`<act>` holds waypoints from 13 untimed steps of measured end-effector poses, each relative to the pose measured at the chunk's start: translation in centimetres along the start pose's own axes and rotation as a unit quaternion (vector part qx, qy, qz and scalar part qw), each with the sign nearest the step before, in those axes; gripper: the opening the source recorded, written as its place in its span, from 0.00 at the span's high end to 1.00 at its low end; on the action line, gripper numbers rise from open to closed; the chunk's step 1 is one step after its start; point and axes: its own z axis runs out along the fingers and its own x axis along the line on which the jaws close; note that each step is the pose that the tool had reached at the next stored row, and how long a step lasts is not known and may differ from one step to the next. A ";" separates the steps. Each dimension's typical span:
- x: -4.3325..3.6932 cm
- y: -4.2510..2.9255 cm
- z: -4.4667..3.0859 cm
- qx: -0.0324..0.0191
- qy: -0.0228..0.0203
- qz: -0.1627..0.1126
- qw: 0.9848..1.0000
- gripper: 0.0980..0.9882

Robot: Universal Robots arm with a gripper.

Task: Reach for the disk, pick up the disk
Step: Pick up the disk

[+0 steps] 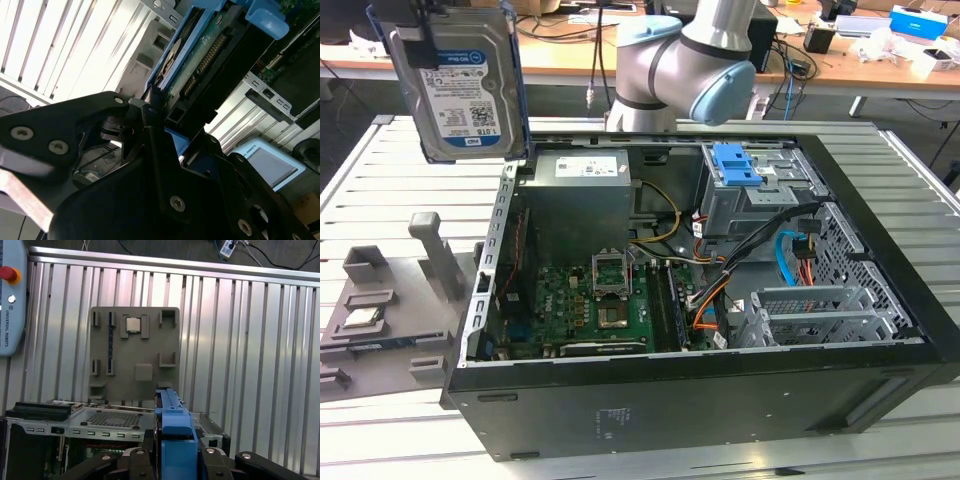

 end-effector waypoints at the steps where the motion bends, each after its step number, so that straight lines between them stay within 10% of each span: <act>1: 0.03 -0.32 -0.01 0.000 0.000 0.000 1.000 0.70; 9: 0.26 -3.19 -0.12 0.000 0.000 0.000 1.000 0.70; 13: 0.57 -7.18 -0.27 0.000 0.000 0.000 1.000 0.70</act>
